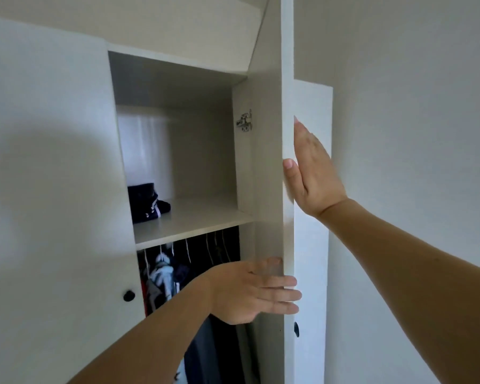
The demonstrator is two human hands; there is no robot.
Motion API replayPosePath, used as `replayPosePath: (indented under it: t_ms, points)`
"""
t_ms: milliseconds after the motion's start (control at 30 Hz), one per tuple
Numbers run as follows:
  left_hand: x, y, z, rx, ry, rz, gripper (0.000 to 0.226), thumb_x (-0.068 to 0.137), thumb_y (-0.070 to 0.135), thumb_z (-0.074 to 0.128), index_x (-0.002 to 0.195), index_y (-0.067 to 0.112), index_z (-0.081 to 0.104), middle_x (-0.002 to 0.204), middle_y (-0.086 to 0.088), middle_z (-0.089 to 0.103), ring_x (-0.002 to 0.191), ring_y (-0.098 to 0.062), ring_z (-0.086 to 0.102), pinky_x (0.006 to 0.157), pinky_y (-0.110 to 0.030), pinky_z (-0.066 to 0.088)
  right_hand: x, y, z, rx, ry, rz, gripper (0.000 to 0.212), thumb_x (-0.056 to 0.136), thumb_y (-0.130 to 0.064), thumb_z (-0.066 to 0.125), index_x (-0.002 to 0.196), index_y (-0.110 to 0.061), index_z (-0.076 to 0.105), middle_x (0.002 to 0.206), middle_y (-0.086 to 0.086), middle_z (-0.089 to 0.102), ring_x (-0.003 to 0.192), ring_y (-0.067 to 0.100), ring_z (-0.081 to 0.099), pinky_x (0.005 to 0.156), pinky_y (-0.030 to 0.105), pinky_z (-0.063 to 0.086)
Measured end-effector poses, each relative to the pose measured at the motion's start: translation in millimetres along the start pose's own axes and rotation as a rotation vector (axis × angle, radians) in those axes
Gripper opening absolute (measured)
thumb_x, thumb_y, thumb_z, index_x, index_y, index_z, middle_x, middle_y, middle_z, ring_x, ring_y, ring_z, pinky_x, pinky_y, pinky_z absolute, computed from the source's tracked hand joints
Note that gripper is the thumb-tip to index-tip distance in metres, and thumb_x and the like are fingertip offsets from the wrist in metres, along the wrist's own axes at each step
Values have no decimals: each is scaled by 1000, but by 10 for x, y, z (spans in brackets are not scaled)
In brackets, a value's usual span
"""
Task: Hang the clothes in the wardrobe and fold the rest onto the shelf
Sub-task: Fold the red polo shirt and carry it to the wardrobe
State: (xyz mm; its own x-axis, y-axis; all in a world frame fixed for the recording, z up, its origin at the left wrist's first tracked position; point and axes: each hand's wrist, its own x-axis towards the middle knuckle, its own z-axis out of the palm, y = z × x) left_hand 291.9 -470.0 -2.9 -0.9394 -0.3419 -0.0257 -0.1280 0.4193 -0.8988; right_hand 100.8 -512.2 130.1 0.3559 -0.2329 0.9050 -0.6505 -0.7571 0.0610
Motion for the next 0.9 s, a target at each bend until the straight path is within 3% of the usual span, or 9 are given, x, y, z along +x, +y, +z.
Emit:
replayPosePath:
  t_ms: [133, 333, 400, 500, 667, 833, 900]
  points:
    - [-392, 31, -55, -3, -100, -47, 60, 91, 20, 40, 150, 27, 30, 157, 11, 25, 148, -13, 7, 121, -45, 5, 100, -290, 183, 27, -1, 7, 73, 94, -59, 7, 152, -14, 8, 159, 4, 13, 147, 20, 14, 120, 39, 16]
    - [-1005, 37, -113, -6, -260, -124, 64, 95, 35, 36, 154, 29, 11, 161, 8, 6, 148, -17, -7, 119, -46, -6, 299, -653, 533, 82, 0, -61, 62, 101, -37, 33, 152, -12, 6, 160, 4, 8, 147, 17, 8, 118, 29, 8]
    - [-1206, 67, -103, 1, -325, -164, 65, 96, 38, 36, 154, 28, 6, 161, 7, 0, 148, -18, -12, 118, -46, -10, 363, -776, 678, 101, -23, -80, 62, 102, -36, 32, 152, -13, 3, 161, 4, 4, 147, 16, 4, 118, 29, 6]
    - [-1489, 106, -106, -19, -422, -264, 66, 93, 35, 40, 153, 28, 14, 161, 7, 9, 149, -17, -2, 119, -45, -4, 457, -944, 909, 107, -88, -101, 62, 103, -40, 25, 152, -16, -3, 161, 0, -6, 148, 14, -4, 119, 30, 4]
    - [-1902, 216, 4, -62, -601, -398, 70, 86, 24, 30, 154, 23, 14, 161, 3, 7, 149, -19, -1, 118, -47, -2, 546, -1064, 1322, 26, -259, -196, 61, 102, -38, 20, 152, -17, -8, 159, -1, -15, 147, 17, -11, 120, 36, 3]
    - [-2023, 338, 114, -146, -729, -595, 71, 97, 22, 30, 151, 22, -15, 155, 2, -29, 137, -17, -38, 106, -45, -34, 505, -1010, 1667, -87, -497, -176, 76, 100, -40, 32, 147, -23, -25, 153, -1, -33, 145, 20, -21, 120, 41, -2]
    - [-2006, 317, 157, -152, -786, -652, 73, 97, 25, 30, 149, 22, -21, 152, 2, -36, 134, -18, -41, 103, -44, -34, 477, -975, 1802, -120, -548, -144, 83, 98, -41, 38, 145, -25, -29, 151, 0, -37, 144, 22, -23, 119, 43, -4]
